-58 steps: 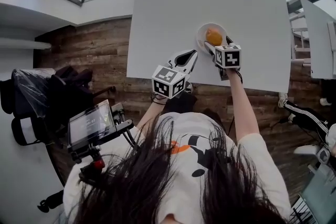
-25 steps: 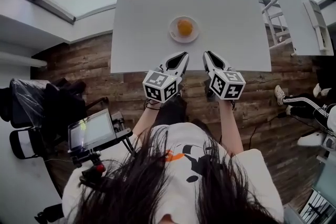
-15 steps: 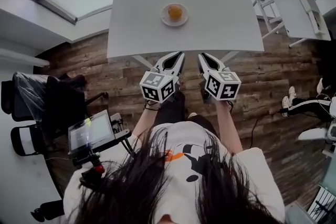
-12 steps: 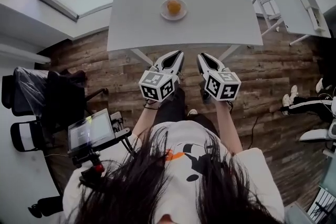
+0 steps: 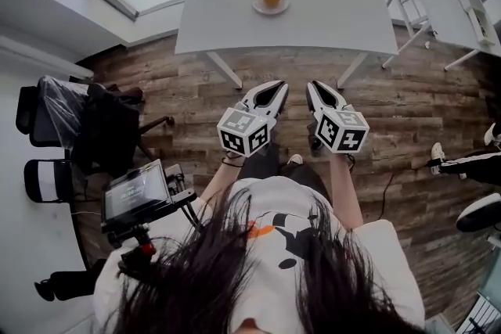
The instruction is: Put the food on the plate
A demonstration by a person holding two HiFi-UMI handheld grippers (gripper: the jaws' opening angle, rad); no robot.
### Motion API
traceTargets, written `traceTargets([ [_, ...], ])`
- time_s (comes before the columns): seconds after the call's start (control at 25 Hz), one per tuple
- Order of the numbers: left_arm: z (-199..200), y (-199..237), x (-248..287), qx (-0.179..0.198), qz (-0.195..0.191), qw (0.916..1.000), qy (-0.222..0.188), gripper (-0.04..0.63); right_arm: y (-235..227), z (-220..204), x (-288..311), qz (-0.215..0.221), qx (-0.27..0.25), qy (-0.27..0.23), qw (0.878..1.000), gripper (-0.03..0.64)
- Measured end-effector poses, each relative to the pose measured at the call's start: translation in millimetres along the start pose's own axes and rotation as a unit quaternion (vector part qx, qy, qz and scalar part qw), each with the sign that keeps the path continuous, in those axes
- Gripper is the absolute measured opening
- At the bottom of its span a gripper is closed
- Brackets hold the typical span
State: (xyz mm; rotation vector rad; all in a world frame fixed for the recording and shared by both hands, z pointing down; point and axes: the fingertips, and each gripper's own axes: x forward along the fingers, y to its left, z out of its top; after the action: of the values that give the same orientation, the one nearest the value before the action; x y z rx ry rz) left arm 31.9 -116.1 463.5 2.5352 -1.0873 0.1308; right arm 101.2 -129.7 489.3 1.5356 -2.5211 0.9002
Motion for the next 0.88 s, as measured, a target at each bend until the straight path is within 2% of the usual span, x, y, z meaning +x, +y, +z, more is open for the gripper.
traceTargets([
  [0.16, 3.4, -4.6, -3.3, 0.003, -0.002, 1.0, 0.0, 0.011, 3.6, 0.8, -3.9, 0.0, 0.0, -0.002, 1.0, 0.052],
  [0.36, 4.0, -1.1, -8.4, 0.016, -0.001, 0.9999, 0.005, 0.011, 10.4, -8.0, -8.8, -0.015, -0.033, 0.003, 0.999, 0.052],
  [0.64, -2.0, 0.9, -13.2, 0.019, 0.002, 0.9998, 0.01, 0.011, 12.6, -20.8, -7.0, -0.005, -0.007, 0.005, 1.0, 0.052],
  [0.72, -4.7, 5.2, -28.3, 0.019, 0.005, 0.9997, 0.011, 0.012, 28.5, -27.2, -6.1, 0.0, -0.005, 0.005, 1.0, 0.052],
  [0.88, -8.0, 13.2, -102.0, 0.017, 0.003, 0.9998, 0.0, 0.011, 100.9, -54.1, -18.8, -0.001, -0.021, 0.004, 1.0, 0.052],
])
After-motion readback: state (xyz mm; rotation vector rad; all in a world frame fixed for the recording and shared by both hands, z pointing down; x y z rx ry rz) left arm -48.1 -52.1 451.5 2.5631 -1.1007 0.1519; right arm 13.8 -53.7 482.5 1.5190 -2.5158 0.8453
